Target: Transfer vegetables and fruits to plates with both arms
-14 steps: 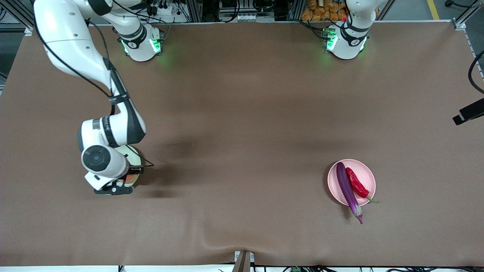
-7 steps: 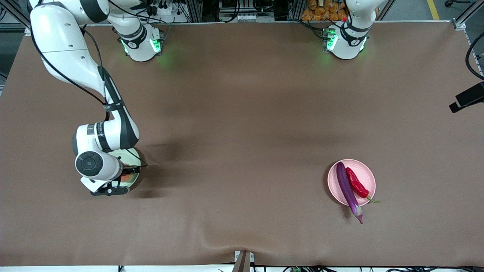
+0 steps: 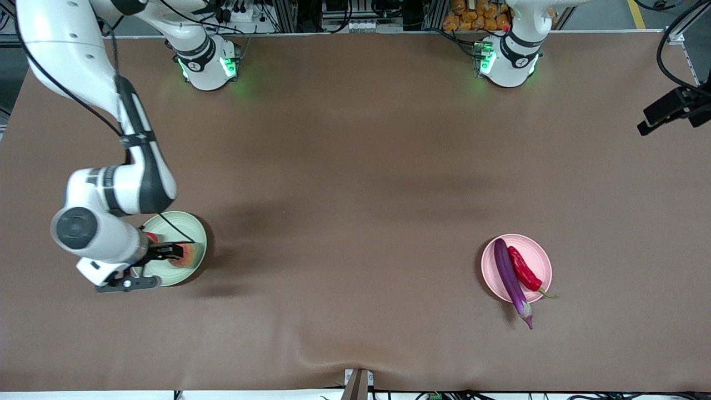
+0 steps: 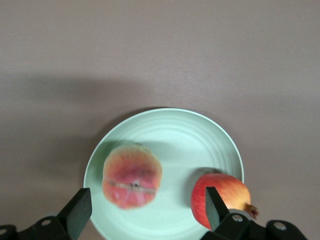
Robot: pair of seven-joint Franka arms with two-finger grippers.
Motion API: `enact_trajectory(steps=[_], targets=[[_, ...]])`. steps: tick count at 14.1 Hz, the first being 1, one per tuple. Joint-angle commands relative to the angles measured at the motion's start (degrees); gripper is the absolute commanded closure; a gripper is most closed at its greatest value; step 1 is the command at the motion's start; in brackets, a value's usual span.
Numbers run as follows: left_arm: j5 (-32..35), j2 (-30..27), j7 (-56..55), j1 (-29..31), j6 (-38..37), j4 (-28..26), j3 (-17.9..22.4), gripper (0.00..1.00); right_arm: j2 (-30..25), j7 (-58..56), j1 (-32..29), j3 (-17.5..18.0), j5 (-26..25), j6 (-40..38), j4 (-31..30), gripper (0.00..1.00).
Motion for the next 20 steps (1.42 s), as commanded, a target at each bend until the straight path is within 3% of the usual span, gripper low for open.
enact_trajectory(steps=[1, 5, 7, 10, 13, 16, 20], targets=[[-0.25, -2.19, 0.17, -1.70, -0.91, -2.58, 0.76, 0.00, -5.56, -4.41, -3.45, 1.29, 6.46, -6.05, -1.90, 0.00], [-0.24, -2.45, -0.88, 1.20, -2.05, -2.84, -3.63, 0.00, -16.71, -4.50, -6.26, 1.29, 6.56, -18.79, -2.34, 0.00], [-0.24, -2.54, -1.68, 0.94, -2.05, -2.75, -3.65, 0.00, -23.47, -4.50, -6.71, 0.94, 6.47, -23.98, -3.39, 0.00], [1.52, -2.80, -1.94, 0.59, -1.97, -2.57, -4.87, 0.00, -31.76, -3.89, -5.13, -2.39, 6.47, -30.14, -4.89, 0.00], [1.60, -2.45, -2.47, 0.94, -1.44, -2.40, -5.93, 0.00, -35.11, -3.71, -5.39, -2.84, 6.47, -34.45, -4.01, 0.00], [1.52, -2.19, -2.91, 0.85, -0.65, -2.57, -5.93, 0.00, -35.38, 3.91, -4.95, -2.49, 7.52, -35.96, -4.01, 0.00], [1.43, -2.10, -2.82, 0.85, 0.06, -2.75, -6.55, 0.00, -35.11, 4.29, -4.95, -2.31, 9.81, -35.17, -4.01, 0.00]])
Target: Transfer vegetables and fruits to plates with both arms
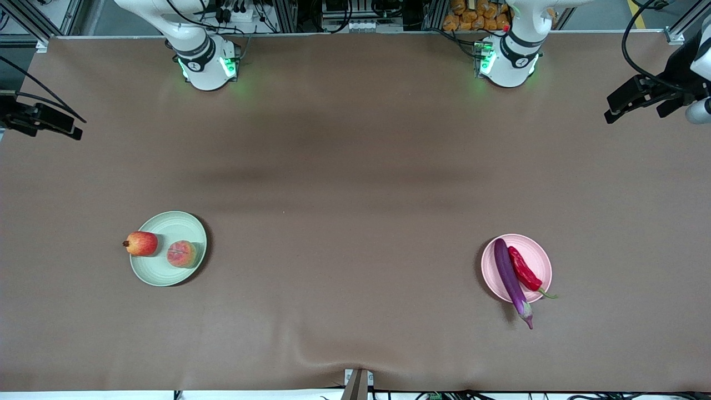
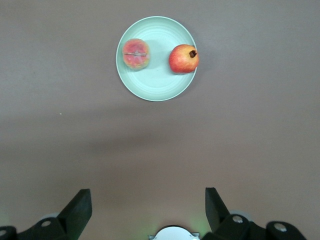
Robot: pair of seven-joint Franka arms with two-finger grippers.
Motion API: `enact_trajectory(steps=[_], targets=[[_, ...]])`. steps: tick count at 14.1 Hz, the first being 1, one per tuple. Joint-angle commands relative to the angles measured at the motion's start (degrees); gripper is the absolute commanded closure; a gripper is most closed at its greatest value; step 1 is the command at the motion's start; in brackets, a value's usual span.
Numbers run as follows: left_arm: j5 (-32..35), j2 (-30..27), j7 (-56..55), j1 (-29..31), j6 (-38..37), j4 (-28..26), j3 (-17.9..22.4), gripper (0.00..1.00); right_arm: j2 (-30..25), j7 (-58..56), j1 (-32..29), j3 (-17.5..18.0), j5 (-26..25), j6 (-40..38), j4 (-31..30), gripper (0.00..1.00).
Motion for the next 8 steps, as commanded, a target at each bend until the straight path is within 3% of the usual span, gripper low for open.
enact_trajectory(steps=[1, 8], targets=[[0.96, -0.59, -0.78, 0.63, 0.61, -0.77, -1.02, 0.00, -0.73, 0.94, 0.14, -0.11, 1.30, 0.54, -0.99, 0.00], [0.96, 0.03, -0.34, 1.06, 0.25, -0.15, -0.49, 0.00, -0.47, 0.24, -0.39, -0.46, 1.30, 0.89, -0.99, 0.00]])
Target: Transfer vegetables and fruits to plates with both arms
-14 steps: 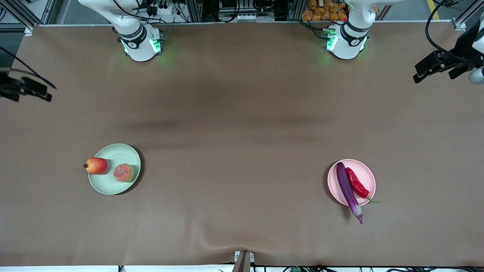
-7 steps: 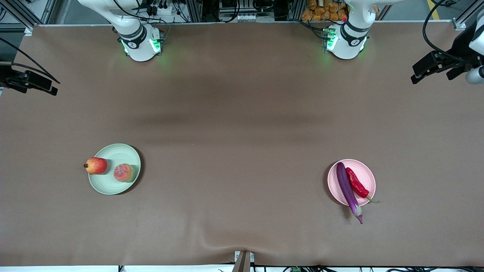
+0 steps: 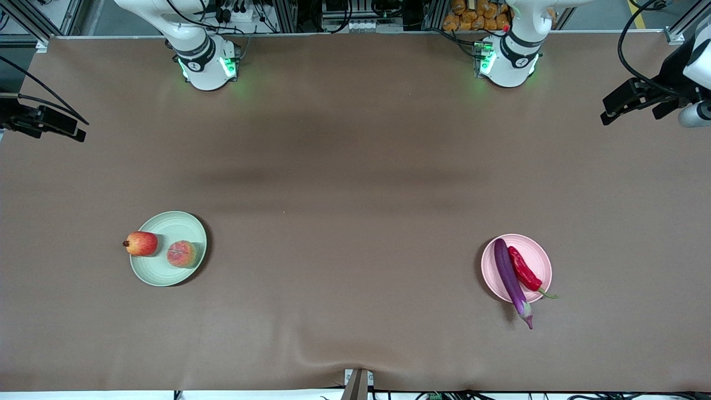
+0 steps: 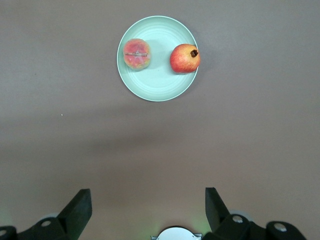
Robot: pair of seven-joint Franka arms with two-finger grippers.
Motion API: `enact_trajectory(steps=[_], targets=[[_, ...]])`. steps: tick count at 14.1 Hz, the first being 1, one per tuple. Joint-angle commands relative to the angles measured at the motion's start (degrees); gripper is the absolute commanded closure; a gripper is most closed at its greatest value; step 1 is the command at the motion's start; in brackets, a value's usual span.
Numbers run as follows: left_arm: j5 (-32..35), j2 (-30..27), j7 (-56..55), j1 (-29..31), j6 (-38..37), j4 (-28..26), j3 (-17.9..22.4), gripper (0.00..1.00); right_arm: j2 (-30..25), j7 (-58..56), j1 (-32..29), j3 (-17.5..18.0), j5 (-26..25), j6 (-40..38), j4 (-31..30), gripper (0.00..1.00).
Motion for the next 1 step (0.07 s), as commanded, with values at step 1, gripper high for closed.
enact_trajectory(steps=[1], targets=[[1.05, -0.18, -0.52, 0.50, 0.14, 0.67, -0.14, 0.00, -0.54, 0.14, -0.37, -0.17, 1.06, 0.44, -0.58, 0.00]])
